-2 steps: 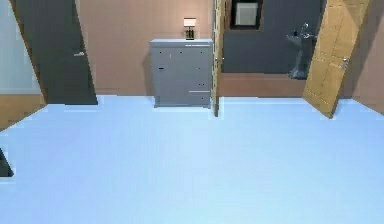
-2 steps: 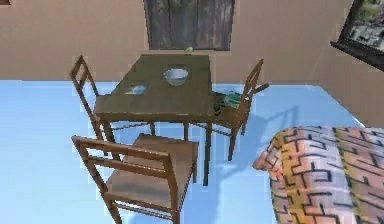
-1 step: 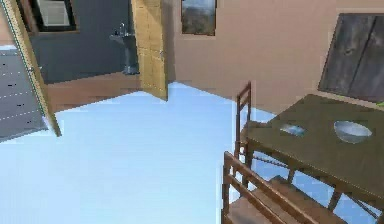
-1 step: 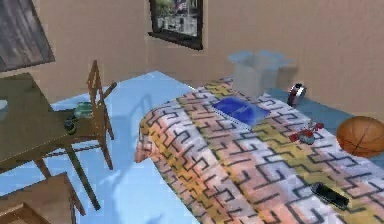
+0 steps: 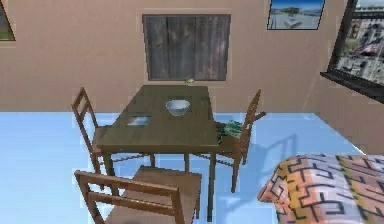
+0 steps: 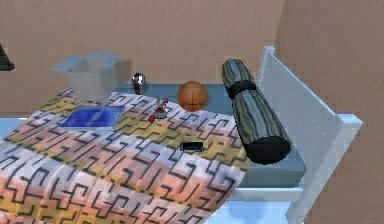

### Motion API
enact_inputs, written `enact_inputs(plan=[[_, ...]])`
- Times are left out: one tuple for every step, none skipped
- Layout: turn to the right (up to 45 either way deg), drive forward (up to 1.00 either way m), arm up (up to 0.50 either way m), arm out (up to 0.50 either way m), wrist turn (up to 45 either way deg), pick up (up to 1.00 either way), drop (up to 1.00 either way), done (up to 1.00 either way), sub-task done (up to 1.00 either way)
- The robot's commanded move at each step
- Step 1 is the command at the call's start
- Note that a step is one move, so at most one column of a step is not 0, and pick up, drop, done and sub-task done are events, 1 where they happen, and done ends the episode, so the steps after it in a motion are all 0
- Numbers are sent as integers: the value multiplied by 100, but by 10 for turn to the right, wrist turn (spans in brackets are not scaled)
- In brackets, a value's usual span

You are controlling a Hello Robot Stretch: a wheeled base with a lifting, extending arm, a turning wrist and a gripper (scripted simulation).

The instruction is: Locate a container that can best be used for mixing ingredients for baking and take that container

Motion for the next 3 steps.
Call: enact_inputs(plan=[[210,0,0,0,0,0,0,0,0],[0,100,0,0,0,0,0,0,0],[-450,0,0,0,0,0,0,0,0]])
